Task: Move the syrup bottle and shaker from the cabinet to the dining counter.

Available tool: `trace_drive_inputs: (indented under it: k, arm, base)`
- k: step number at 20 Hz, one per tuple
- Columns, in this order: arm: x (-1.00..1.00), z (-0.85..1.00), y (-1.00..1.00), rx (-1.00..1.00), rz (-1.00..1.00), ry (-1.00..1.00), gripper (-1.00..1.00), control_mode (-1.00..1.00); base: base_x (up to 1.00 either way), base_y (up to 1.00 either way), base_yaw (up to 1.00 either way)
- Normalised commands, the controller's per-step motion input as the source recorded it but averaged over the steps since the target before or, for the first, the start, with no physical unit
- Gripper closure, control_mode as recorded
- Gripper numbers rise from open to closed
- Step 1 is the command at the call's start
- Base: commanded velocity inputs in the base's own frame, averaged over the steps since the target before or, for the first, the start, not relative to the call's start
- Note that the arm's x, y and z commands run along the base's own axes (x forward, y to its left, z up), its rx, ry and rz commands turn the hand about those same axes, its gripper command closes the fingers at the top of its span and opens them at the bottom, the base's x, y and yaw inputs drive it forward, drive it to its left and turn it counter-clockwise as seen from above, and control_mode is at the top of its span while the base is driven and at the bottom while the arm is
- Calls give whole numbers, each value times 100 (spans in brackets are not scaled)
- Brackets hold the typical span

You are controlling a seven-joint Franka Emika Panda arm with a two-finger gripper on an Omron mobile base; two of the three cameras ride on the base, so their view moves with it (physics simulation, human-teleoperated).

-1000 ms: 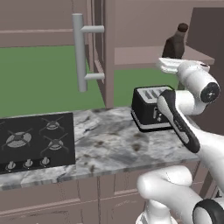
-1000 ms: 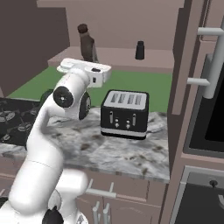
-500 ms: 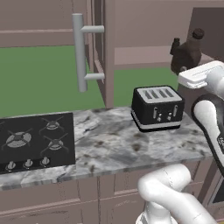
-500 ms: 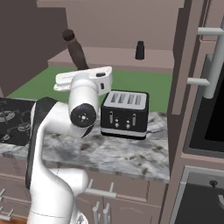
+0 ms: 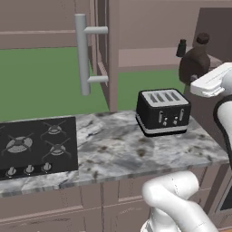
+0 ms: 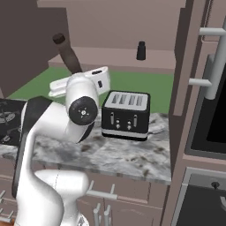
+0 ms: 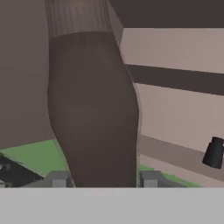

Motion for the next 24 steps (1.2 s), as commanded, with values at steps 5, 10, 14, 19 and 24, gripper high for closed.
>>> trace_drive_inputs:
  k: [5,10,14,19,24]
  arm:
    - [-1,-2,16,0,-2,18,100,-100]
    - [0,-18,14,0,-6,11,100,-100]
    - [0,-38,3,0,-6,2,100,-100]
    - [0,-18,3,1,-8,0,100,-100]
    - [0,-14,4,0,-8,0,100,-100]
  base:
    - [0,0,0]
    - [0,0,0]
    - [0,0,0]
    - [0,0,0]
    - [0,0,0]
